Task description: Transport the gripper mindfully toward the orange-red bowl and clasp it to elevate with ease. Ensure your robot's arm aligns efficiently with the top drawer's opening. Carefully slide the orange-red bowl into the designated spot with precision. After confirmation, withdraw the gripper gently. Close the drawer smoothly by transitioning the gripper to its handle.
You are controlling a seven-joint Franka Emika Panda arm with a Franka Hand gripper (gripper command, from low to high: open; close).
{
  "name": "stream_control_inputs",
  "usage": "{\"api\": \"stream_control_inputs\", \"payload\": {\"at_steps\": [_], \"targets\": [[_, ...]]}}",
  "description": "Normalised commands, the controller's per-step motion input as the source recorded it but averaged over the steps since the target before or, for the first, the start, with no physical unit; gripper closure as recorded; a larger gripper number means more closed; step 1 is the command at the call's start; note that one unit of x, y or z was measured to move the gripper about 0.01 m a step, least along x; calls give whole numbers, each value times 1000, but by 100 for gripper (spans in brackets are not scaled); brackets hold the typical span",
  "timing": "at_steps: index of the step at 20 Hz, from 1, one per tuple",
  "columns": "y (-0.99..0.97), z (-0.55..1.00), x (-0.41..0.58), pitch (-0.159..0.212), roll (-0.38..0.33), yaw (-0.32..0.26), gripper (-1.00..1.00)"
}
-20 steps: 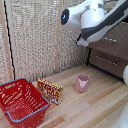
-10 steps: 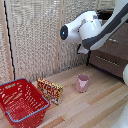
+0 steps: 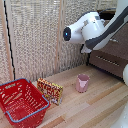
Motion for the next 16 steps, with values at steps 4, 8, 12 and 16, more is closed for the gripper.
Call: {"api": "stream_control_inputs", "payload": {"at_steps": [4, 8, 12, 16], "targets": [[-321, 0, 0, 0, 2, 5, 100], [-87, 0, -6, -30, 23, -7, 100], [-34, 8, -64, -65, 7, -25, 100], [-11, 95, -34, -53, 7, -48, 100]]}}
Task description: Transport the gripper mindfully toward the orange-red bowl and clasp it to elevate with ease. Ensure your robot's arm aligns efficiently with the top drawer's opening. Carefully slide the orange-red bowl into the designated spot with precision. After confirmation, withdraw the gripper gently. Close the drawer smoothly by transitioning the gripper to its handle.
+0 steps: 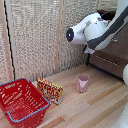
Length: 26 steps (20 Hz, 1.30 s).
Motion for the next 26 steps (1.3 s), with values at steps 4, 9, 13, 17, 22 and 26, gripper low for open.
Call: {"api": "stream_control_inputs", "payload": {"at_steps": [4, 9, 13, 17, 22, 26], "targets": [[-271, 336, 159, -28, 43, -48, 100], [-470, 707, 369, 4, 51, -26, 100], [-446, 837, 359, 12, 58, -12, 100], [-502, 897, 316, 6, 58, -1, 100], [-538, 628, 199, -6, -1, 40, 100], [-791, 191, 5, -64, -1, 113, 100]]}}
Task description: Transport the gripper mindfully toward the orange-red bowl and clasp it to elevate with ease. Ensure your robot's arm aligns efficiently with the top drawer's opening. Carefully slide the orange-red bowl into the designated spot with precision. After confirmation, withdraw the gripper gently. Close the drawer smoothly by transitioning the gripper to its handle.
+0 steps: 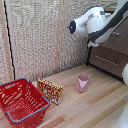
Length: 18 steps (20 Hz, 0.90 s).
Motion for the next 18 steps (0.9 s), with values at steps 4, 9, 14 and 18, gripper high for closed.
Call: {"api": "stream_control_inputs", "payload": {"at_steps": [4, 9, 14, 18], "targets": [[-827, 116, 7, -51, 0, 126, 100], [-849, 162, 0, -34, 11, 97, 100], [-681, 166, 0, -14, 14, 79, 100], [-209, 87, 0, 0, -5, 34, -100]]}}
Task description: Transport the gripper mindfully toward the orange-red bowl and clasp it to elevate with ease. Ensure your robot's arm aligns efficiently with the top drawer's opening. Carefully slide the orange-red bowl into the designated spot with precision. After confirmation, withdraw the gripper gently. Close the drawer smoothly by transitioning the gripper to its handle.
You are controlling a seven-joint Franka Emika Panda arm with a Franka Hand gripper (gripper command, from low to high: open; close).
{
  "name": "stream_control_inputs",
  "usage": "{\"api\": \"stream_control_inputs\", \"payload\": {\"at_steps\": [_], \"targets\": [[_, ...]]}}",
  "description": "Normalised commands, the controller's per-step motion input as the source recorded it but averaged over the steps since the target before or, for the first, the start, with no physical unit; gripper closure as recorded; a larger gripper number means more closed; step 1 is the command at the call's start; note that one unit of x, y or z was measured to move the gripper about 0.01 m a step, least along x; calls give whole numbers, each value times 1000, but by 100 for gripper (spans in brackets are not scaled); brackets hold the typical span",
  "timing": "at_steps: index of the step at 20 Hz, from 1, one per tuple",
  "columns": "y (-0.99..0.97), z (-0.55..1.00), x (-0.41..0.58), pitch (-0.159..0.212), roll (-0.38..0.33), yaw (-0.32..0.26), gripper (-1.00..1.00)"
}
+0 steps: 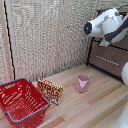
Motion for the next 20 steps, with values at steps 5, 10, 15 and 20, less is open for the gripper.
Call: {"api": "stream_control_inputs", "payload": {"at_steps": [5, 10, 15, 20], "targets": [[33, 99, 13, 12, -11, 27, -100], [0, 222, 113, 72, -7, -4, -100], [261, 163, 115, 126, -10, -52, -100], [443, 112, 19, 101, -81, -47, -100]]}}
